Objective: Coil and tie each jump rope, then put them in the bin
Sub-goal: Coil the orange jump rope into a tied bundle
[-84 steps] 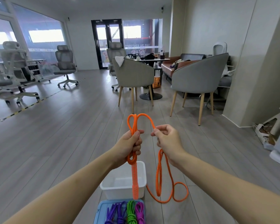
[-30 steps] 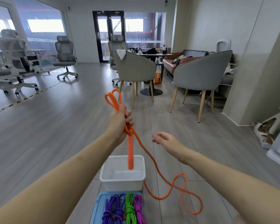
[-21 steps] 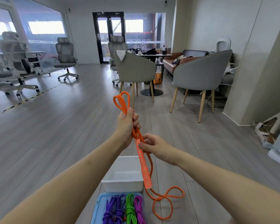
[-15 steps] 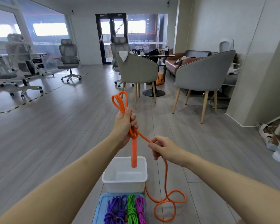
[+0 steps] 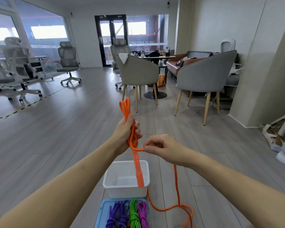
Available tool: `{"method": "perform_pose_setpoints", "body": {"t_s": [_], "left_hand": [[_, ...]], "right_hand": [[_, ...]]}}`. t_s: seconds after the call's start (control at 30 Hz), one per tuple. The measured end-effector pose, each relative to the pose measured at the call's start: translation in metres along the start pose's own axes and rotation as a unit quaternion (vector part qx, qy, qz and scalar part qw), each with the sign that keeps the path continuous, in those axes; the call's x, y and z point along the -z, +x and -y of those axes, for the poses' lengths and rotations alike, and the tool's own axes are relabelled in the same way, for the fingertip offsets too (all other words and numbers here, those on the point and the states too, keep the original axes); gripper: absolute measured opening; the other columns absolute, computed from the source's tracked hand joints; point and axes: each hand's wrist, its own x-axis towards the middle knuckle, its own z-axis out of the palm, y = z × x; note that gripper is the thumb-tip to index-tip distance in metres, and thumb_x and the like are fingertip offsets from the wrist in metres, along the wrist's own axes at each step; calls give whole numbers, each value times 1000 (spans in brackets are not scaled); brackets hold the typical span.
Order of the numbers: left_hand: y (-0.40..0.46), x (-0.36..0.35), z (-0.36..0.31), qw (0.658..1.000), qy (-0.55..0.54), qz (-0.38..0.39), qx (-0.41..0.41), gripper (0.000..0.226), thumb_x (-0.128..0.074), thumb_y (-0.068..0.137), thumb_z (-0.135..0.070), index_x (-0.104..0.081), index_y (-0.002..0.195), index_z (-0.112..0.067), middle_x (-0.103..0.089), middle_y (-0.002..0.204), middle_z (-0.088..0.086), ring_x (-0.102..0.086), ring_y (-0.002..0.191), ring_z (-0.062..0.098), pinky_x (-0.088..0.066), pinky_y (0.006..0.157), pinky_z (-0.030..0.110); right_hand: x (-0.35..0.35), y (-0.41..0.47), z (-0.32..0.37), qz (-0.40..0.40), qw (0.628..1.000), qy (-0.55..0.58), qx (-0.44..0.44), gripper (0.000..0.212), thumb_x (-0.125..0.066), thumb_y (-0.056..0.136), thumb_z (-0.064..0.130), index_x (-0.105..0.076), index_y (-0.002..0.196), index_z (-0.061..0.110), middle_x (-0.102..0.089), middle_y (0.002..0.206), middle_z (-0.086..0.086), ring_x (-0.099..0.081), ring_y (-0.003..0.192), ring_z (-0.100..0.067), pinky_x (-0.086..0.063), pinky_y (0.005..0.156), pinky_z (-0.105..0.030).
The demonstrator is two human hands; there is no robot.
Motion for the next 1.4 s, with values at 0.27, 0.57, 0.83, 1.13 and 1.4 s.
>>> {"method": "perform_pose_setpoints", "body": {"t_s": [0.27, 0.57, 0.83, 1.13, 1.4], "left_hand": [[7, 10, -19, 992, -90, -90, -8, 33, -38, 109, -48, -44, 89, -21, -39, 62, -7, -26, 41, 5, -24, 33, 19], [-2, 32, -24, 999, 18, -5, 46, 36, -40, 106, -52, -46, 90, -20, -43, 64, -4, -36, 46, 8, -35, 41, 19], [-15, 4, 7, 985, 131, 79, 75, 34, -37, 109, -43, -46, 105, -11, -69, 79, 14, -76, 85, 39, -65, 72, 41], [-21, -6, 18, 969, 163, 152, 109, 42, -40, 107, -46, -48, 119, -6, -70, 99, 23, -72, 98, 49, -64, 80, 49], [-19, -9, 21, 969, 146, 164, 111, 35, -39, 110, -41, -50, 120, -9, -60, 79, 8, -71, 80, 34, -55, 96, 60]], "right_hand": [[12, -7, -20, 23, 997, -59, -54, 14, -59, 103, 35, -68, 99, 25, -52, 64, 7, -45, 58, -5, -41, 60, -23], [37, -13, -35, -34, 998, 6, -48, 13, -58, 103, 35, -70, 101, 32, -55, 69, 7, -48, 66, -13, -43, 65, -29], [23, 0, -20, -96, 992, -83, 20, 13, -62, 101, 35, -74, 101, 33, -69, 84, 18, -64, 80, -6, -53, 74, -27], [17, 8, -27, -193, 968, -154, 43, 25, -52, 100, 52, -71, 105, 36, -69, 82, 15, -66, 78, -8, -58, 72, -41], [5, 10, -29, -202, 961, -185, 23, 21, -54, 103, 45, -71, 106, 34, -69, 81, 13, -65, 75, -5, -57, 70, -34]]}}
